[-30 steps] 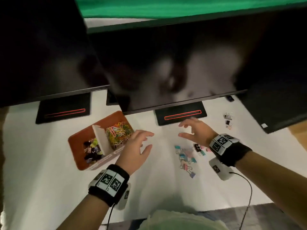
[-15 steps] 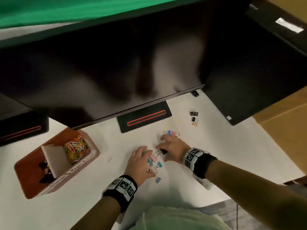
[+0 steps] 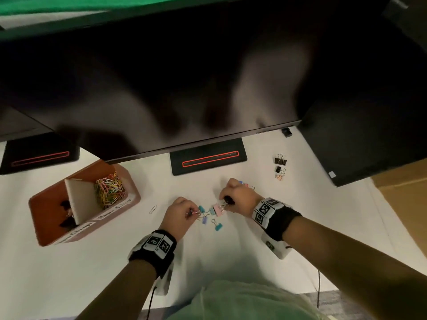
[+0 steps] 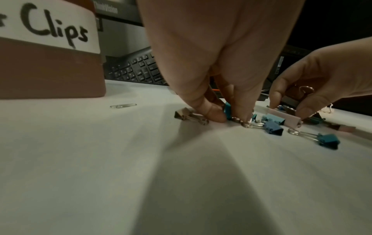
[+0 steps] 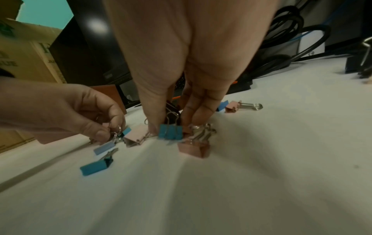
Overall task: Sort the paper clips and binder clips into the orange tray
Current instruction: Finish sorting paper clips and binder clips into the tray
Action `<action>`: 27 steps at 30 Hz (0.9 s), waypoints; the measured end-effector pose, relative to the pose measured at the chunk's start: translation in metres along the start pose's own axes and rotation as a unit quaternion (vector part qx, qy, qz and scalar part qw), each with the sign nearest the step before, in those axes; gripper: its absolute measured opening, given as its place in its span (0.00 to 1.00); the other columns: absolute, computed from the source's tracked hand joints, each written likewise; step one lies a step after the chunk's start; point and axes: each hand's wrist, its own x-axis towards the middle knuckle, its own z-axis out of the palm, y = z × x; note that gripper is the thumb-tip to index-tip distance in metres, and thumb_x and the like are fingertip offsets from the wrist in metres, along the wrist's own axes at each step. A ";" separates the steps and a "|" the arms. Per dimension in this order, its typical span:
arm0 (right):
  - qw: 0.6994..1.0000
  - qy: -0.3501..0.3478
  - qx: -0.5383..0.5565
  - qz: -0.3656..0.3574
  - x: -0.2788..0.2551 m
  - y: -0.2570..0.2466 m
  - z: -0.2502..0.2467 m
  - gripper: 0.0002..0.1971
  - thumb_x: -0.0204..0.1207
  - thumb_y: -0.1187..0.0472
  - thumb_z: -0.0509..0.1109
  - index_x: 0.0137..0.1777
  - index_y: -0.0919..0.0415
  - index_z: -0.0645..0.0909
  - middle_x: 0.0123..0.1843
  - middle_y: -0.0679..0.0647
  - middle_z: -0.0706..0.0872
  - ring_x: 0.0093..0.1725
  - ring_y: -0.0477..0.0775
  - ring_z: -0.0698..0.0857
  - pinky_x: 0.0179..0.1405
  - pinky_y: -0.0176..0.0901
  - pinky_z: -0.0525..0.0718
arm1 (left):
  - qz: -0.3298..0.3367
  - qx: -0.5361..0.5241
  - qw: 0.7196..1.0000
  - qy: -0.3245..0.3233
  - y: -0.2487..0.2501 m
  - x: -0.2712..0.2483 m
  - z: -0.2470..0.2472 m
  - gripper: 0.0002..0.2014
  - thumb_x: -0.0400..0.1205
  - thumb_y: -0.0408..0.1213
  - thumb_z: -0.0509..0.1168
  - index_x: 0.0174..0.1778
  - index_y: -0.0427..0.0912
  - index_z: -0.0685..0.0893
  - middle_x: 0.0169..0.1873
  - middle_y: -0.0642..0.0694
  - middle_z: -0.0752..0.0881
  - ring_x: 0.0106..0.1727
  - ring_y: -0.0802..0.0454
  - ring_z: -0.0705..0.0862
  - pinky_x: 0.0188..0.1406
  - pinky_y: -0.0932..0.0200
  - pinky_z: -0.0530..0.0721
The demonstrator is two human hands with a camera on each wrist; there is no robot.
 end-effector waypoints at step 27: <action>0.997 0.047 -0.041 -0.049 -0.008 -0.014 -0.006 0.13 0.77 0.55 0.69 0.59 0.57 0.83 0.62 0.54 0.79 0.57 0.55 0.80 0.55 0.39 0.76 | 0.082 0.116 0.984 -0.105 0.002 -0.008 0.008 0.05 0.74 0.37 0.68 0.44 0.48 0.82 0.47 0.51 0.79 0.47 0.49 0.80 0.49 0.46 0.82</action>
